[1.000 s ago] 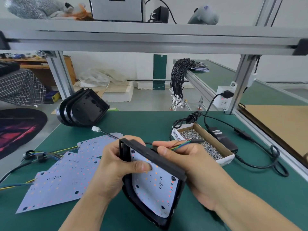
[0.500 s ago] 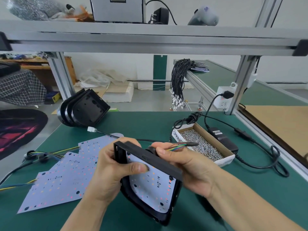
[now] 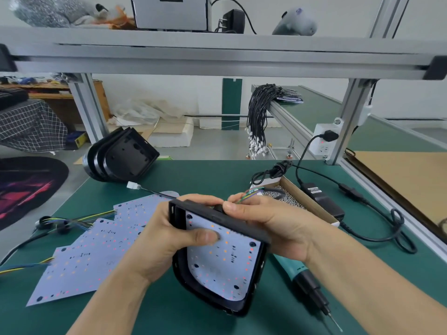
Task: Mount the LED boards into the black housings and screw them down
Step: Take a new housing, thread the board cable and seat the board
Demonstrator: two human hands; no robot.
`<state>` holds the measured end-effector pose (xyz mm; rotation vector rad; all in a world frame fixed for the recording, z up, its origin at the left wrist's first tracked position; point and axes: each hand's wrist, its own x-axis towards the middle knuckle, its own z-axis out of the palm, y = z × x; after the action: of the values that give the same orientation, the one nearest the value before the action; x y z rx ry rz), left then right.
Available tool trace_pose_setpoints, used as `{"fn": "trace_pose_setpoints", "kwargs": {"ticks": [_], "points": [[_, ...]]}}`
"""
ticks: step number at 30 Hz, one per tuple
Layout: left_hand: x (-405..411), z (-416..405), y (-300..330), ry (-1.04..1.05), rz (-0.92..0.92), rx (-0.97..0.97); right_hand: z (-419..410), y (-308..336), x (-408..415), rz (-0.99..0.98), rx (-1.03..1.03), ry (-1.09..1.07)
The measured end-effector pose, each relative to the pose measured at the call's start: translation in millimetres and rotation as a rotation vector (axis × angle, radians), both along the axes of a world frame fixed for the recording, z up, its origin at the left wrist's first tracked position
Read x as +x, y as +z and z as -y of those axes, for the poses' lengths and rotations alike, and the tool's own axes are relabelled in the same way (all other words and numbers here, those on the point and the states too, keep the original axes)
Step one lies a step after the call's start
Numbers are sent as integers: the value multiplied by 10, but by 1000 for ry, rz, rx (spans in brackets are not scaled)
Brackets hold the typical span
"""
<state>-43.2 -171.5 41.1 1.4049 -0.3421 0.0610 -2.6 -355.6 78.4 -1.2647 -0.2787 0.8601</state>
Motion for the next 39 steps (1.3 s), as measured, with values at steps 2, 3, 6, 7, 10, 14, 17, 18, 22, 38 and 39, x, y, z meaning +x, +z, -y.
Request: {"fn": "trace_pose_setpoints", "kwargs": {"ticks": [2,3,6,7,10,14,17,18,22,38,39], "points": [[26,-9,7,22,8,8,42,-22,-31,99,-113,-109],[35,-17,11,36,1,9,83,-72,-57,225,-184,-227],[57,-8,20,61,-32,12,181,-217,-211,659,-154,-467],[59,6,21,56,-45,12,175,-241,-281,730,-100,-388],[54,38,23,53,-77,-9,139,-325,-339,830,-94,-262],[41,47,27,89,-59,-35,53,-304,-300,835,-80,-347],[22,49,29,110,-56,-43,7,-273,-286,960,-110,-370],[15,41,30,112,-54,-48,-14,-274,-280,994,-119,-377],[20,27,27,133,-70,-57,-61,-274,-289,1041,-133,-410],[85,51,-25,101,-277,-155,-102,-301,-136,389,3,-367],[92,55,-29,100,-282,-169,-110,-296,-128,406,-23,-380]]}}
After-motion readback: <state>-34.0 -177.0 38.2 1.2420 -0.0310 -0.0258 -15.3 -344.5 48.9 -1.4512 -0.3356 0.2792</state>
